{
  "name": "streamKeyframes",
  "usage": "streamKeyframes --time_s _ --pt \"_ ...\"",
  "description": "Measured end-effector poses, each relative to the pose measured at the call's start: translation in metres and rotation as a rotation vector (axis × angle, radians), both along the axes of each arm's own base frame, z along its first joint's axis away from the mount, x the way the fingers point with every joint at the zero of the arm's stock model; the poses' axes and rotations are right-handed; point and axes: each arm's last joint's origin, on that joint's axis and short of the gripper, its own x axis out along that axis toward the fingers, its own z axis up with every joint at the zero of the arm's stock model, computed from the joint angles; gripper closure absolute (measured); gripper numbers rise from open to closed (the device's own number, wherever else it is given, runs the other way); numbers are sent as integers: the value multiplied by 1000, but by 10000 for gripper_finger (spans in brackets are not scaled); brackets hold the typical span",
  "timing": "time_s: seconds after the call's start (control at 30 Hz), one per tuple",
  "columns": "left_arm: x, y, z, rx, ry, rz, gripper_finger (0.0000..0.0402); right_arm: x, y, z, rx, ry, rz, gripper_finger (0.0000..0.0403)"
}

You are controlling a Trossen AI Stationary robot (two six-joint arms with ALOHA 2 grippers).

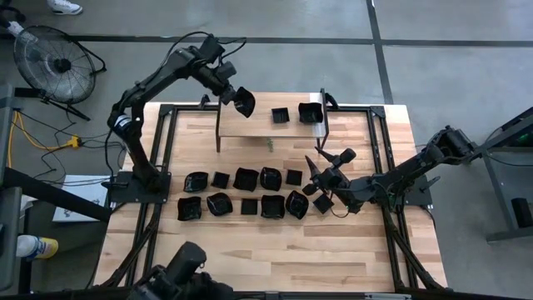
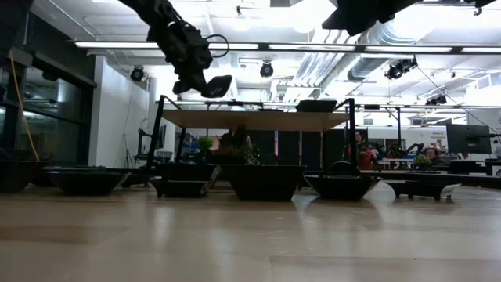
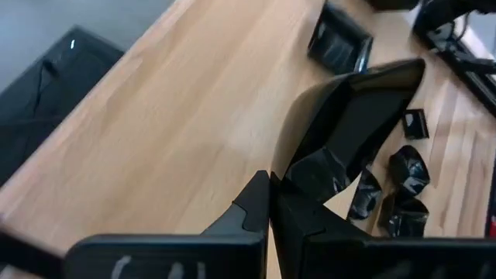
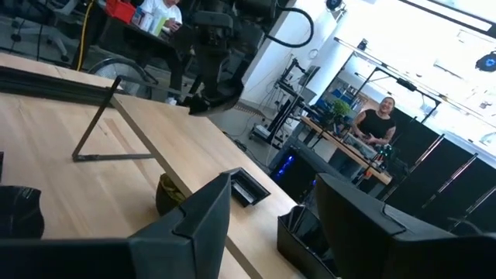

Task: Pick & Place Mini shaped plates
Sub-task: Put the leaf shaped plate on the shelf

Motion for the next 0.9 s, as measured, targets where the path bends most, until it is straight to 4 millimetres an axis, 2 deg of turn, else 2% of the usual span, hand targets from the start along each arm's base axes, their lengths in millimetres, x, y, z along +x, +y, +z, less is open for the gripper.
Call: streamKeyframes --time_s 0.27,0.6,0.9 --pt "-1 -6 -6 -35 139 83 401 0 0 -5 25 -7 2 219" --pt "19 -14 -10 -28 131 87 401 0 0 -5 21 1 4 219" --pt "18 -12 -14 -31 184 137 401 0 0 -6 13 17 5 219"
